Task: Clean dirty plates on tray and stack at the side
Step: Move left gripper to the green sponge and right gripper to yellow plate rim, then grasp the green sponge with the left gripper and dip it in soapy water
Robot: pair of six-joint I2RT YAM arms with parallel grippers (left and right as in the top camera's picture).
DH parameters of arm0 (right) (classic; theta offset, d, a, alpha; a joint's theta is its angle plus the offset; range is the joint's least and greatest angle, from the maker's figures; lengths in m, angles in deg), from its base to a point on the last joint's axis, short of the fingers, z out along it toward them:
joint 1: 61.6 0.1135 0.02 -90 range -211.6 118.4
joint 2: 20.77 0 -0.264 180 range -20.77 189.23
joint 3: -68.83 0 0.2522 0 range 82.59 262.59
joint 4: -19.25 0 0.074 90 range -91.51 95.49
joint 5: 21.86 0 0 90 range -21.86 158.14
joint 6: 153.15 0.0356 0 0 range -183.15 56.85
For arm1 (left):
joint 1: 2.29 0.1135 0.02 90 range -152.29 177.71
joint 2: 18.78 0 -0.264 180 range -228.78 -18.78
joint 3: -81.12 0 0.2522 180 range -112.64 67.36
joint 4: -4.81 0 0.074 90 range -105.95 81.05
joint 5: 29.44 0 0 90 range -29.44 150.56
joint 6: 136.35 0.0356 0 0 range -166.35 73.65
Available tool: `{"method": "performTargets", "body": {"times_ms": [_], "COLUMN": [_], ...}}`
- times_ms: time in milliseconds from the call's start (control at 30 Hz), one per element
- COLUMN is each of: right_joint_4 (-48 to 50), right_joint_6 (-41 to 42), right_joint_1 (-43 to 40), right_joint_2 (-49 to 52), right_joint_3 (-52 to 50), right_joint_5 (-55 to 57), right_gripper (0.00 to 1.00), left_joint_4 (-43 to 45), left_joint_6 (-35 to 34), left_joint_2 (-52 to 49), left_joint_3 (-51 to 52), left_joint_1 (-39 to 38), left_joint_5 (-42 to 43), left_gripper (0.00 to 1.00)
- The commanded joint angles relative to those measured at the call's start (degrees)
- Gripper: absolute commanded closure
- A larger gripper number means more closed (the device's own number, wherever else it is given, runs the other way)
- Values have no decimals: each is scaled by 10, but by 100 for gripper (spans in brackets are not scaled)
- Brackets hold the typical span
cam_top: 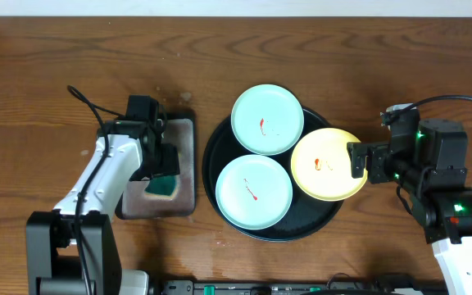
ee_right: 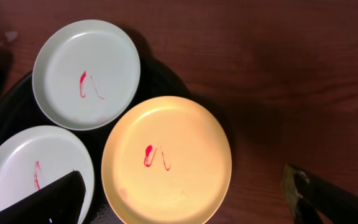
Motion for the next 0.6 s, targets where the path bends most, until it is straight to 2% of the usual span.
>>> {"method": "performTargets", "body": {"times_ms": [0,400,533,567], "right_joint_4": [0,0,0,0], "right_joint_6": [0,0,0,0], "right_joint_1": [-5,-5,-5,-5], "right_joint_2": [-3,-3,-3,-3], "right_joint_3": [7,7,7,7], "right_joint_5": [3,3,3,3], "right_gripper": [1,1,1,1], "left_joint_4": [9,53,81,86], "left_joint_6": [8,5,-2,-3], "left_joint_2": [-7,-11,-11,-11], "left_joint_3": [0,43,64,68], "left_joint_1": [0,0,0,0], "left_joint_5": [5,-6,-6,-6], "left_gripper": [32,36,39,43]}}
